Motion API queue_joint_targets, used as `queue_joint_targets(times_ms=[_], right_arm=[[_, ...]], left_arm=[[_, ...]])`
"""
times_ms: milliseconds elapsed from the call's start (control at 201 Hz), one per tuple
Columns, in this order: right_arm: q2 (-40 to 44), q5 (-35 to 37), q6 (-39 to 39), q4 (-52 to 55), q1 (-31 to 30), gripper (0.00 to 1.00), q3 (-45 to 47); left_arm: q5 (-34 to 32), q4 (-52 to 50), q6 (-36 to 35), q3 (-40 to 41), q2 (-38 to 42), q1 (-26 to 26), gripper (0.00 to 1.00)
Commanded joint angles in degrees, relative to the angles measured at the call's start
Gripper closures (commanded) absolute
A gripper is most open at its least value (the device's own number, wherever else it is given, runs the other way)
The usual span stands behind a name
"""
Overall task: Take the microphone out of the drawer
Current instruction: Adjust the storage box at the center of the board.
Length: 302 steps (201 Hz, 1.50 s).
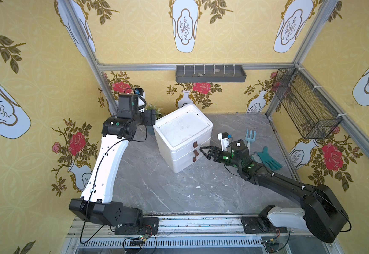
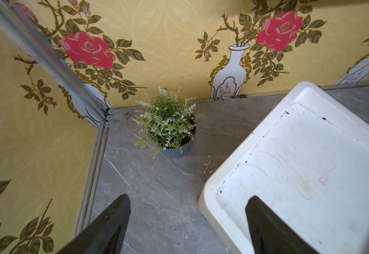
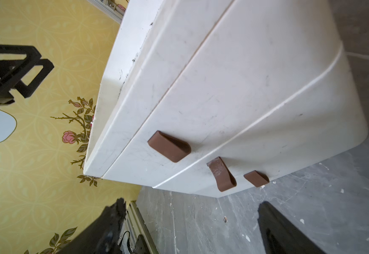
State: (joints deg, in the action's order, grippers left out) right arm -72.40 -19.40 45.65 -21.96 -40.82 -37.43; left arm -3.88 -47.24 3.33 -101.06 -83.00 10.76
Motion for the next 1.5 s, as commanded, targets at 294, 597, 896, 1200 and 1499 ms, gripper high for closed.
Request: queue_joint_targets(times_ms=[294, 597, 896, 1200, 1499], right_arm=[[1.3, 5.0, 4.0, -6.2, -3.1, 0.04, 2.4], [3.7, 6.9, 3.1, -2.4, -3.5, 0.04, 1.7], [5.5, 8.2, 2.7, -0.2, -3.6, 0.04, 2.0], [6.0, 8.7, 2.9, 1.5, -3.6, 0.03, 1.6], [7.1, 9.1, 2.7, 2.0, -3.7, 0.03, 2.5]], left_arm=[[13.5, -7.0, -9.2, -10.9, -13.9, -0.2, 0.18], [13.6, -7.2, -10.6, -13.3, -20.9, -0.3, 0.18], [14.0, -5.8, -9.6, -13.0, -23.2, 0.6, 0.26], [13.5, -5.0, -8.4, -10.3, -22.5, 2.0, 0.49], [13.3, -4.1, -4.5, -7.2, -19.7, 2.8, 0.76]])
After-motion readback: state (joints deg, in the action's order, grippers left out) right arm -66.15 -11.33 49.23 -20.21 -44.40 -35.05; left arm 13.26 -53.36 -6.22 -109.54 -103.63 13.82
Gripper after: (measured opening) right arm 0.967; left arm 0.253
